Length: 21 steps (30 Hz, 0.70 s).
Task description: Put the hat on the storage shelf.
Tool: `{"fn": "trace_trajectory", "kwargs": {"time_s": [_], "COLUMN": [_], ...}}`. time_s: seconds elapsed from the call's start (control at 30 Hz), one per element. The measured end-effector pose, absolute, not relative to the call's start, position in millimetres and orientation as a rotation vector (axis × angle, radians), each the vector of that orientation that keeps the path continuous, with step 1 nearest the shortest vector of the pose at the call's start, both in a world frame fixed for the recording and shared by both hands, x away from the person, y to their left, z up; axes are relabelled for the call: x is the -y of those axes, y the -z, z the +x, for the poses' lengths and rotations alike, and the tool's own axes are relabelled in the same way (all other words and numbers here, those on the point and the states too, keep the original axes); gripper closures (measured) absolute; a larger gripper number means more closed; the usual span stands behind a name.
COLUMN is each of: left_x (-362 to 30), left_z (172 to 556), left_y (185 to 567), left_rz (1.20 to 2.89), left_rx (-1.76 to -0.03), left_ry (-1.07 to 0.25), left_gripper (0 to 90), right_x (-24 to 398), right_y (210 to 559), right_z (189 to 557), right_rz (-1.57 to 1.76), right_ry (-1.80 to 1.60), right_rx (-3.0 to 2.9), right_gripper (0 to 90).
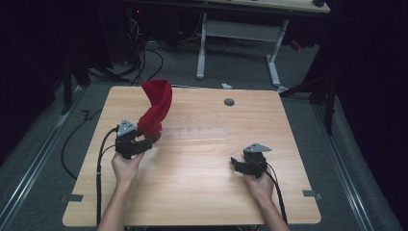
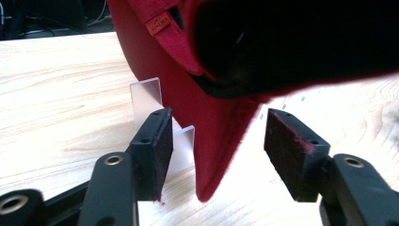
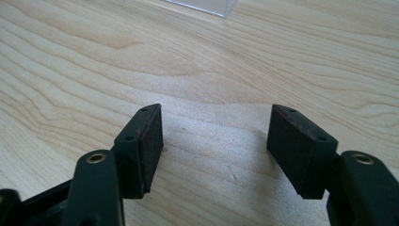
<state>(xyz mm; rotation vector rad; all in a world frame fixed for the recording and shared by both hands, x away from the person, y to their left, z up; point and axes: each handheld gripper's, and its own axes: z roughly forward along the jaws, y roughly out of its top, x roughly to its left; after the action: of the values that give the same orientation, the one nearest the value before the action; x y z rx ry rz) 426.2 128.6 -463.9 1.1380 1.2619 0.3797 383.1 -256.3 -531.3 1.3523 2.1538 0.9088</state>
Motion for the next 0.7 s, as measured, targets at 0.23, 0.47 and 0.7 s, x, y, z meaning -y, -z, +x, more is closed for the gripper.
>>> {"fn": "trace_trajectory", "kwargs": {"time_s": [0.23, 0.47, 0.7], "left_x": [-132.3, -134.4, -142.2], "left_z": [419.8, 414.0, 404.5], "left_y": [462.4, 461.4, 462.4], "left_rz": [1.157, 1.143, 1.145], "left_rx": [-1.269, -1.283, -1.291], "left_ry": [-0.383, -0.384, -0.397], "left_gripper": [40.1, 39.3, 39.2], "right_x": [256.3, 256.2, 256.2], "right_y": [531.4, 531.3, 531.4], "right_z": [383.1, 383.0, 383.0], "right_rz": [1.353, 1.353, 1.352], "right_ry": [-0.909, -0.909, -0.908], "right_rx": [-2.153, -2.153, -2.154], "right_gripper": [36.7, 36.7, 36.6]}}
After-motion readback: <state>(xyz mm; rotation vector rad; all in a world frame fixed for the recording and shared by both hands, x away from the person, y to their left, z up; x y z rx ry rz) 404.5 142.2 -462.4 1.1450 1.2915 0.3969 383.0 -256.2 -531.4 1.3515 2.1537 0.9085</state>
